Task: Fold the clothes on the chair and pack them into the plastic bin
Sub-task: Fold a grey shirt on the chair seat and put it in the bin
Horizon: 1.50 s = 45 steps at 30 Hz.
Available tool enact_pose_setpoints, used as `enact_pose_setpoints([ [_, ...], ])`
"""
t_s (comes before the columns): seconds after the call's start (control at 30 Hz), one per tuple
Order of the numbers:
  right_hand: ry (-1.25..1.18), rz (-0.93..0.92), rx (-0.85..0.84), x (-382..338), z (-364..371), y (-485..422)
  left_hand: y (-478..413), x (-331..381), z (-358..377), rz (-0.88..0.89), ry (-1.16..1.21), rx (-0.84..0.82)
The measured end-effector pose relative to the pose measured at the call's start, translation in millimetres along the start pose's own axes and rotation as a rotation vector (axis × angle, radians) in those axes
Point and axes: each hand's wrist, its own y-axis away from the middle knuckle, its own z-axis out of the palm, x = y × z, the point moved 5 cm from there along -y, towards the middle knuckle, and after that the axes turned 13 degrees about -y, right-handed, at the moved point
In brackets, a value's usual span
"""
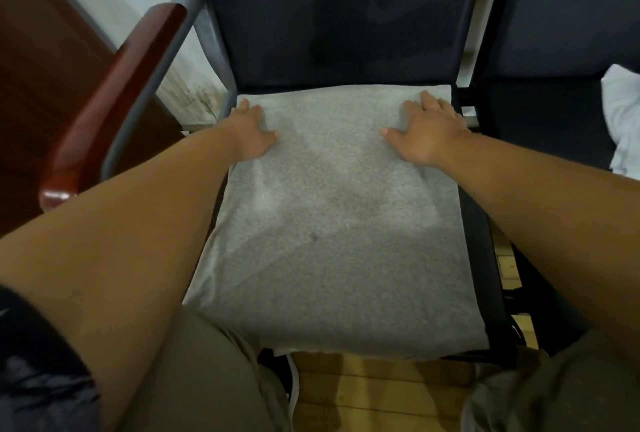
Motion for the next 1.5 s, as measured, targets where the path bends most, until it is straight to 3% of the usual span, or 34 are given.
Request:
enact_pose_setpoints([
  [0.2,0.074,-0.003,-0.042,-2.1,-13.6,46.7,59.7,-4.4,-12.5,0.030,-0.063,-0.051],
  [0.47,0.141,-0.072,-0.333,-27.6,-14.1,135.5,155.2,-21.6,-17.6,0.059,-0.082,-0.132],
  [0.63,0.168,-0.071,-0.441,-20.1,-10.2,201.1,225.6,-30.0,19.1,0.100,-0.044,-0.140],
  [0.87,-0.024,-0.155,-0.348,6.7,20.8,257.9,283.3,-17.9,86.6,0.125,0.035,-0.235],
  [1.2,0.257,-0.216,-0.310,21.5,51.4,290.0,299.3,-17.1,122.0,0.124,0.121,-0.253],
  [1.5,0.272,-0.174,-0.304,16.4,44.7,299.1,312.3,-12.0,105.1,0.068,0.155,-0.061],
])
